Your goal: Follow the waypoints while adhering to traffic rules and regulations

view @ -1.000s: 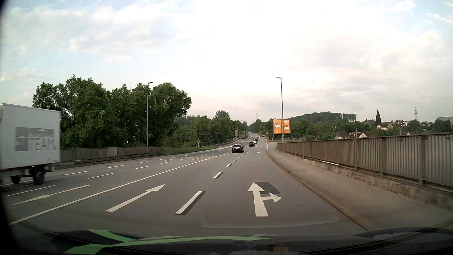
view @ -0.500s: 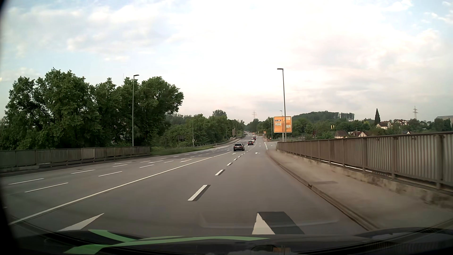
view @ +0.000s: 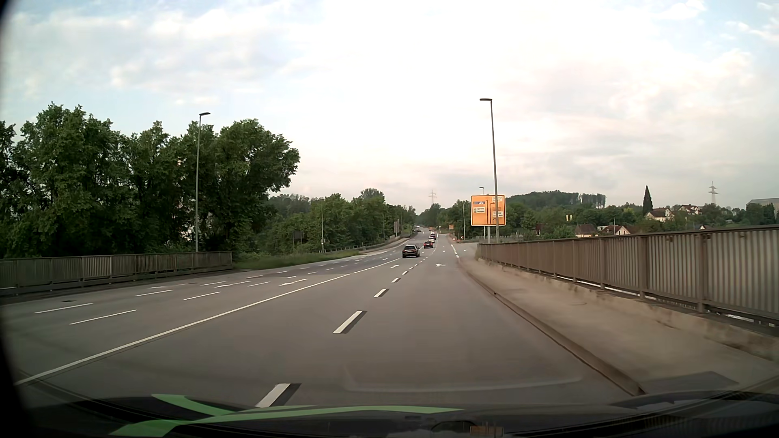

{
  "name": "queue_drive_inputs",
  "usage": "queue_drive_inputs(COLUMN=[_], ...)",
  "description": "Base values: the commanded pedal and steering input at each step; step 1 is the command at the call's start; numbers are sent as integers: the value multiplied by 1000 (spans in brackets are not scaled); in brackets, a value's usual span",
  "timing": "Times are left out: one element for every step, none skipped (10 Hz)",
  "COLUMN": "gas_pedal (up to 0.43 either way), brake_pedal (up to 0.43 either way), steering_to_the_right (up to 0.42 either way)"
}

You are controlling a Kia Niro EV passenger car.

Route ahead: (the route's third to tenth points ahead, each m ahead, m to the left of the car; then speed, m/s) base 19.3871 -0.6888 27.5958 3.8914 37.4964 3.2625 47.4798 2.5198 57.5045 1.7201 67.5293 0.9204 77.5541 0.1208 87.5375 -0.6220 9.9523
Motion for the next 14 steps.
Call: queue_drive_inputs(gas_pedal=[87,87,87,87,79,67,67,67,67,67,67,67,67,67], brake_pedal=[0,0,0,0,0,0,0,0,0,0,0,0,0,0], steering_to_the_right=[6,6,6,6,7,8,9,9,9,9,9,9,9,9])
